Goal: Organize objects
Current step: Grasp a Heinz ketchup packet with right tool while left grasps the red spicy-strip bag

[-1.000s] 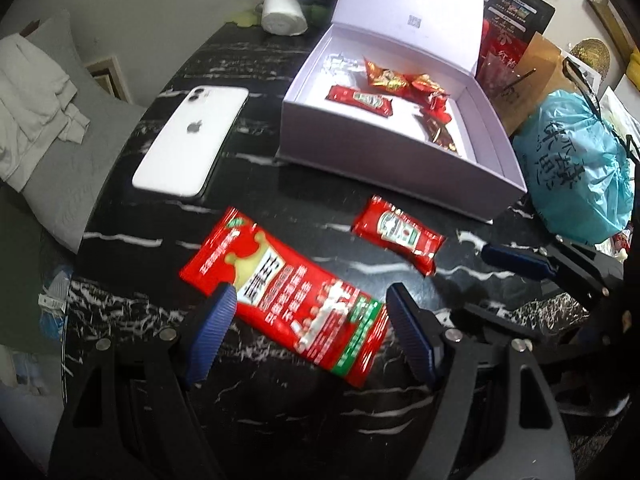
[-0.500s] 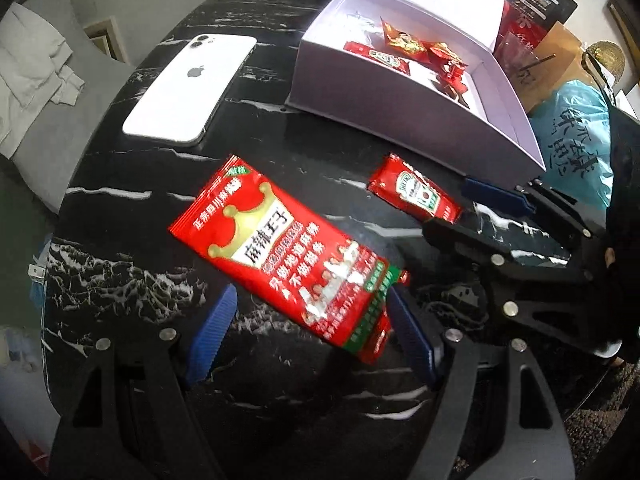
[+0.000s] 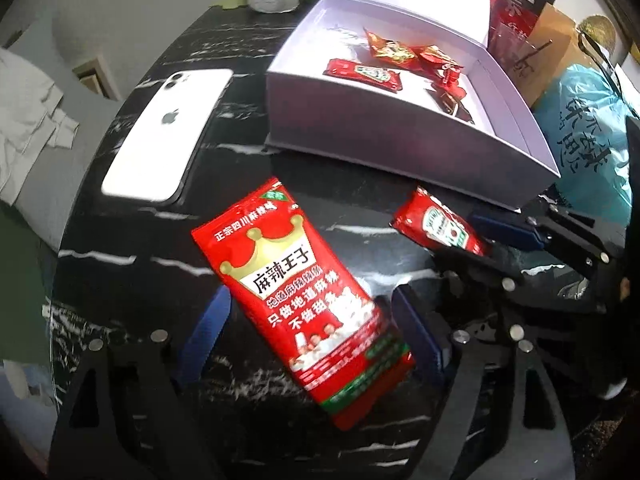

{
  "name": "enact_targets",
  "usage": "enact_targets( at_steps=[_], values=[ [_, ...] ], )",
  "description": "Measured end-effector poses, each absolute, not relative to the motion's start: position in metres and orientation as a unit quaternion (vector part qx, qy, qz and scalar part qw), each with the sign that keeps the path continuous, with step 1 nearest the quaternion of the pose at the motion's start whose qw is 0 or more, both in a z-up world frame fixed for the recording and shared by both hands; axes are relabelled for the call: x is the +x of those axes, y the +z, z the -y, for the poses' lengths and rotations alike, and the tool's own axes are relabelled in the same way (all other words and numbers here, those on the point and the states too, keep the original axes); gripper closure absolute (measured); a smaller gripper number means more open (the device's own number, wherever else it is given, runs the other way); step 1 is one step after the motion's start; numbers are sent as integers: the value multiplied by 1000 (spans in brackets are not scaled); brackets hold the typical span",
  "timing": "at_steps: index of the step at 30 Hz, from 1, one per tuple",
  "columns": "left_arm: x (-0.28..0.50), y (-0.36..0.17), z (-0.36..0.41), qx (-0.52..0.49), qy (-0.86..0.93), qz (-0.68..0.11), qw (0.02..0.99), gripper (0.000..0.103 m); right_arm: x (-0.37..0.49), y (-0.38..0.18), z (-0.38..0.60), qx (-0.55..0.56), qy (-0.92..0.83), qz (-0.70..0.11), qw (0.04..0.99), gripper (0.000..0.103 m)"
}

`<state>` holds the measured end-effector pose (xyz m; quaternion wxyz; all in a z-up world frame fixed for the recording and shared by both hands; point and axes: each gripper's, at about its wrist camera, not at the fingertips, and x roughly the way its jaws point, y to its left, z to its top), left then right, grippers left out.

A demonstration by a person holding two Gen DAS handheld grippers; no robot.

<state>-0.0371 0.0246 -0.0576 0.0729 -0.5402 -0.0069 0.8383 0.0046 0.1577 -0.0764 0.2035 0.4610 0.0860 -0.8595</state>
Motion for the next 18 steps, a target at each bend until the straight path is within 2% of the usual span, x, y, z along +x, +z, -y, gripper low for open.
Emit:
enact_targets(
  at_steps=[5, 8, 9, 10, 12, 18],
  values=[
    [-41, -63, -41, -541, 838, -35, 64, 13, 18, -76, -170, 464, -866, -88, 164, 70],
    [-41, -63, -42, -538, 840, -34, 61, 13, 31, -77, -174, 461, -868, -86, 161, 70],
    [-41, -63, -42, -536, 841, -33, 61, 16, 33, -77, -176, 461, -868, -85, 163, 70],
    [-40, -62, -42, -529, 846, -32, 60, 28, 37, -77, -176, 460, -869, -84, 166, 70],
    [-37, -59, -41, -520, 851, -33, 68, 42, 42, -77, -177, 458, -869, -84, 168, 69],
    [-31, -56, -47, -514, 849, -57, 109, 48, 49, -75, -172, 458, -867, -90, 178, 69]
  ],
)
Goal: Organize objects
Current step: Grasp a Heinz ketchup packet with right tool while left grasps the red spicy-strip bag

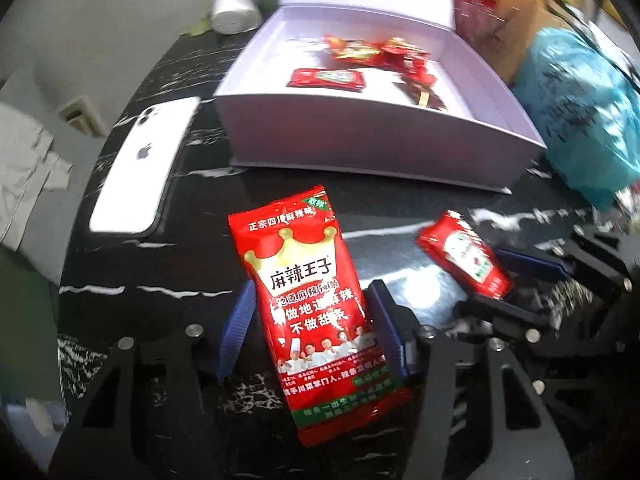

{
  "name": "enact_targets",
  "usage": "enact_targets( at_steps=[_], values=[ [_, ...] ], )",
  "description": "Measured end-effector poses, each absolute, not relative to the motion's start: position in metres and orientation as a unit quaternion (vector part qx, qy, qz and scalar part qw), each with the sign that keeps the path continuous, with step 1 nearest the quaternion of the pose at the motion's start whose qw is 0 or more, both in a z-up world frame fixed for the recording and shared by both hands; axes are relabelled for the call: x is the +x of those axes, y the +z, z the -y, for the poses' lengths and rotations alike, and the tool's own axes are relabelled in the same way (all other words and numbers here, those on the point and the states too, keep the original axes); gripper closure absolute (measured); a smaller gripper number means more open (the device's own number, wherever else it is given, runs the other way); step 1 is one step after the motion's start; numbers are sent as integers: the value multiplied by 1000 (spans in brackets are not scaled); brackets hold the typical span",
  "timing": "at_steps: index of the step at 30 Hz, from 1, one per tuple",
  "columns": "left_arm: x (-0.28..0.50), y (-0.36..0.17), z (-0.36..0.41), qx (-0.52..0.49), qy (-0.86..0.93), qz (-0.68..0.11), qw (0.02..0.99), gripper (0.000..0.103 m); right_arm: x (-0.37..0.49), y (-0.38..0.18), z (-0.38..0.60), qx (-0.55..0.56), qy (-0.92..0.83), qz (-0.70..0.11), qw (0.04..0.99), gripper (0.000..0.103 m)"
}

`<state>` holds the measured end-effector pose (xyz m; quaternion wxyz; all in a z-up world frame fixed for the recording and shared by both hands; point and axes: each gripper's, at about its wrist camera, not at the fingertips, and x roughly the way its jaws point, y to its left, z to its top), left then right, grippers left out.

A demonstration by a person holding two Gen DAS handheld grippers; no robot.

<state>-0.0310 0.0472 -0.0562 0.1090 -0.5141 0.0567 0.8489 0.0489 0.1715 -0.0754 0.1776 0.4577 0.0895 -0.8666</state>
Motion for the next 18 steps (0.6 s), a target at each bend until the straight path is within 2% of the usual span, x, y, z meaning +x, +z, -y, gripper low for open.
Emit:
enact_targets(
  at_steps=[4, 5, 6, 7, 8, 11, 16, 17, 18],
  values=[
    [-27, -56, -49, -515, 844, -73, 132, 48, 48, -75, -169, 459, -863, -87, 191, 68],
    [-27, -56, -49, -516, 843, -73, 133, 47, 47, -75, -169, 460, -863, -84, 191, 63],
    [-27, -58, -48, -519, 842, -75, 131, 41, 46, -75, -169, 460, -863, -83, 192, 53],
    [-27, -58, -47, -518, 843, -78, 124, 35, 46, -75, -168, 460, -862, -84, 195, 47],
    [-27, -59, -47, -517, 844, -78, 119, 34, 45, -76, -166, 459, -862, -86, 199, 39],
    [-27, -60, -45, -515, 846, -69, 117, 34, 45, -78, -159, 454, -863, -97, 199, 38],
    [-24, -61, -43, -509, 851, -66, 116, 34, 41, -79, -164, 452, -868, -89, 186, 40],
    [-23, -61, -43, -506, 852, -65, 117, 36, 42, -79, -166, 448, -872, -85, 179, 50],
    [-21, -60, -44, -502, 854, -65, 121, 44, 42, -78, -167, 443, -875, -84, 174, 69]
  ],
)
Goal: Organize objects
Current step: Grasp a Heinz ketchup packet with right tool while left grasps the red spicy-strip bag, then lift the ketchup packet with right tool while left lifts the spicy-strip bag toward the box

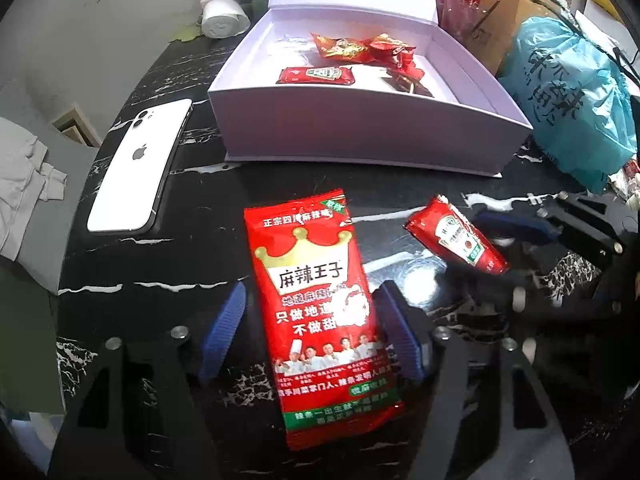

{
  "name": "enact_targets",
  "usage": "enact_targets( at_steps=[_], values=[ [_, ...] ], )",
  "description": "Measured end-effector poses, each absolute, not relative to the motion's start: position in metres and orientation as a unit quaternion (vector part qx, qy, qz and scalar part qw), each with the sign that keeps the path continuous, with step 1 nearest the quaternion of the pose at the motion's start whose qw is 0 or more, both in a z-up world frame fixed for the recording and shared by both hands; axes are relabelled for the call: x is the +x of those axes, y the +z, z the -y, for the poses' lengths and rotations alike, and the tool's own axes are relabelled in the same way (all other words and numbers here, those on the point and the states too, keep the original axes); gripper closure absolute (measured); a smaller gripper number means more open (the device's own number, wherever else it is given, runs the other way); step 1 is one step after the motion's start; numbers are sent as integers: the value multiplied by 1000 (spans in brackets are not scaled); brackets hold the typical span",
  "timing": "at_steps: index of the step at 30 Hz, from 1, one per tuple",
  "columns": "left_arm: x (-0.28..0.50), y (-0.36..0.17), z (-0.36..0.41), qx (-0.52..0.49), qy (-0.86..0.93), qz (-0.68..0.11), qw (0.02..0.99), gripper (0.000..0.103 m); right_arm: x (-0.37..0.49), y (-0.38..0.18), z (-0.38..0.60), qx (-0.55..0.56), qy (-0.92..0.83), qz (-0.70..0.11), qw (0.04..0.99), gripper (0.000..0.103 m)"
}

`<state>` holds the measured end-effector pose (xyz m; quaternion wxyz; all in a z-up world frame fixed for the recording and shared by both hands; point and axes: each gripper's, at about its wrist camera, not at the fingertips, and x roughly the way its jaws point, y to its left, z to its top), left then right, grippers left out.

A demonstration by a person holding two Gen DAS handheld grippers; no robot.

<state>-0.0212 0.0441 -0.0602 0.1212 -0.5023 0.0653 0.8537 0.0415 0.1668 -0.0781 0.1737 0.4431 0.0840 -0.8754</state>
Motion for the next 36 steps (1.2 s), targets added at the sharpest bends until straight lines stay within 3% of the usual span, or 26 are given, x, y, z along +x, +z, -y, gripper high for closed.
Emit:
enact_targets(
  at_steps=[1, 9, 36],
  values=[
    [-19, -59, -46, -498, 855, -69, 123, 48, 41, -77, -168, 440, -878, -82, 170, 74],
    [-18, -58, -44, -496, 857, -63, 126, 52, 42, -78, -170, 433, -881, -84, 173, 76],
    [11, -26, -27, -467, 876, -34, 117, 55, 75, -47, -166, 397, -894, -55, 201, 77]
  ],
)
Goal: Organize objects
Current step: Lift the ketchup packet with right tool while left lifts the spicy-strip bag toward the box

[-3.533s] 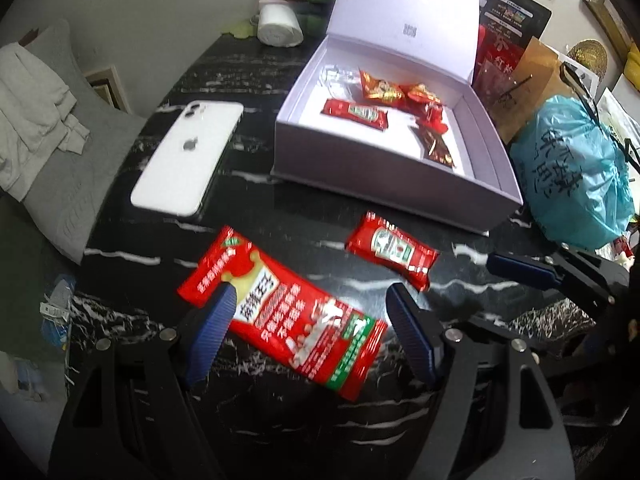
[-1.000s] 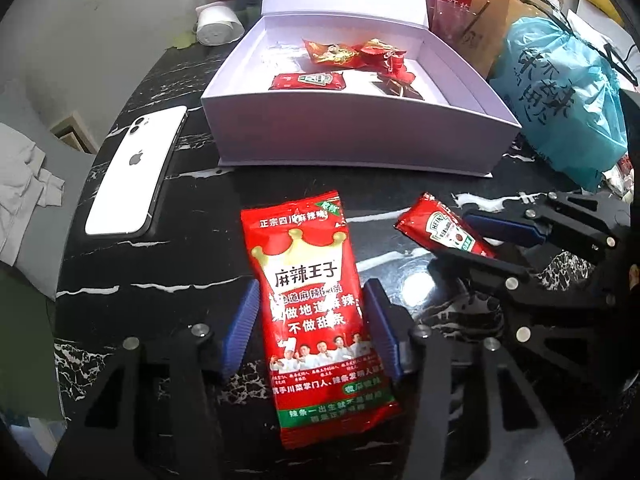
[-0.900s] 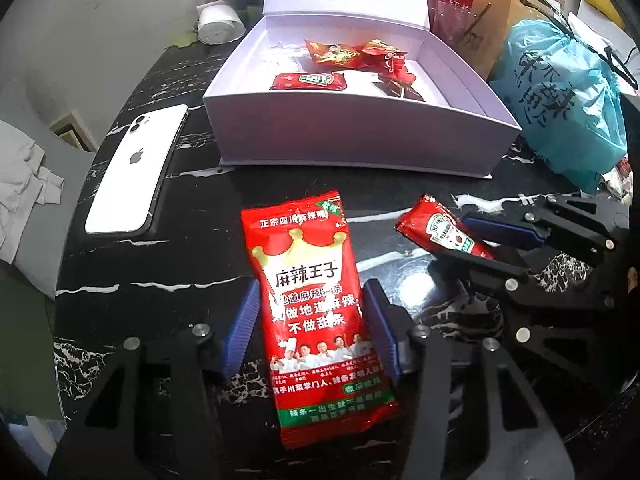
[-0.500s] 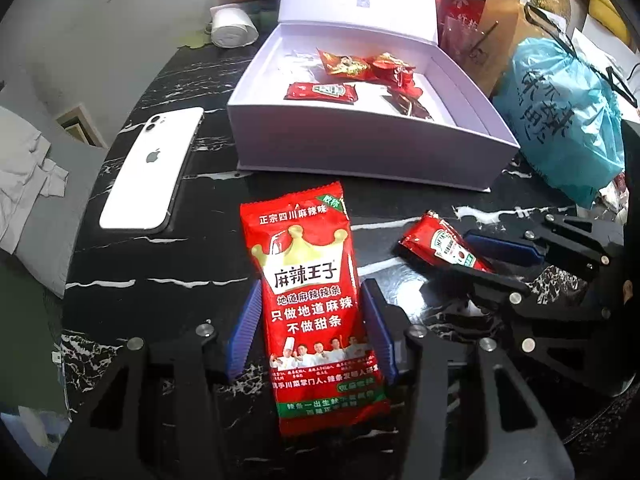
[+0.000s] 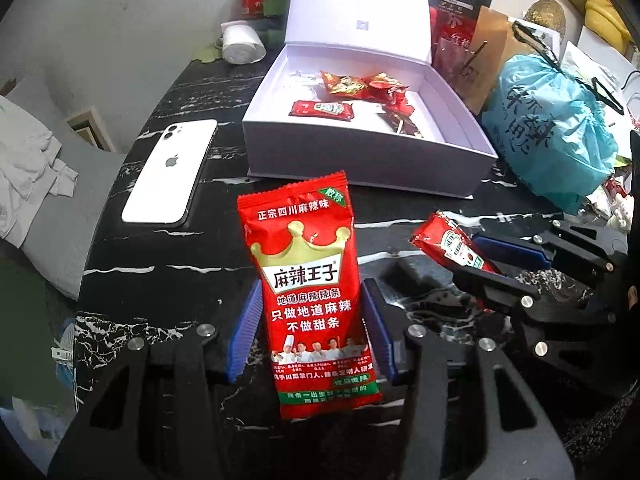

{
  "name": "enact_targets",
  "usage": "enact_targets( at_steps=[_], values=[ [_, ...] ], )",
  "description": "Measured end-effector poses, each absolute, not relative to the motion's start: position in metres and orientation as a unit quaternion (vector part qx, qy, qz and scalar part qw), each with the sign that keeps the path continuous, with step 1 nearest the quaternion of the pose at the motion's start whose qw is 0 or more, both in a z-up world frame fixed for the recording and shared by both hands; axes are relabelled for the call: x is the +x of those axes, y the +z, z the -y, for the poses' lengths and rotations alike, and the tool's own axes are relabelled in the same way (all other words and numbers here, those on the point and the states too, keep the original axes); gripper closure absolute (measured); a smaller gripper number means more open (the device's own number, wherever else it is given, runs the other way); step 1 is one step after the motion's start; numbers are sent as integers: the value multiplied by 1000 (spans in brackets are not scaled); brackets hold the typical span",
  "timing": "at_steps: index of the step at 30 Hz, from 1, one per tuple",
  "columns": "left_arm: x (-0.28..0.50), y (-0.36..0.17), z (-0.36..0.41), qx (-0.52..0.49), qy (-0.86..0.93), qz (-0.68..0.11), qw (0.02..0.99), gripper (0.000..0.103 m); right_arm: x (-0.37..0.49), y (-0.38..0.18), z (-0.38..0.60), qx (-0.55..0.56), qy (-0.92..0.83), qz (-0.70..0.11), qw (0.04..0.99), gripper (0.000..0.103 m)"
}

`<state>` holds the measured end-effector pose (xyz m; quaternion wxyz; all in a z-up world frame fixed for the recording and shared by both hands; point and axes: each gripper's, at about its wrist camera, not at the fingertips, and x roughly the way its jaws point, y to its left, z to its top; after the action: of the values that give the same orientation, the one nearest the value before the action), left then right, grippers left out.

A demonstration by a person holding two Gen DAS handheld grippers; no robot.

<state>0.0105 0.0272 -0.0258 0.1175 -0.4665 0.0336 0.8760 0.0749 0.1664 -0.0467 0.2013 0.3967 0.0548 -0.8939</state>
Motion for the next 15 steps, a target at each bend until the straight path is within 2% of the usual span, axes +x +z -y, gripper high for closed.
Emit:
enact_targets(
  at_steps=[15],
  values=[
    [2, 2, -49, -426, 888, -60, 165, 55, 86, -22, -176, 370, -909, -53, 183, 77]
  ],
)
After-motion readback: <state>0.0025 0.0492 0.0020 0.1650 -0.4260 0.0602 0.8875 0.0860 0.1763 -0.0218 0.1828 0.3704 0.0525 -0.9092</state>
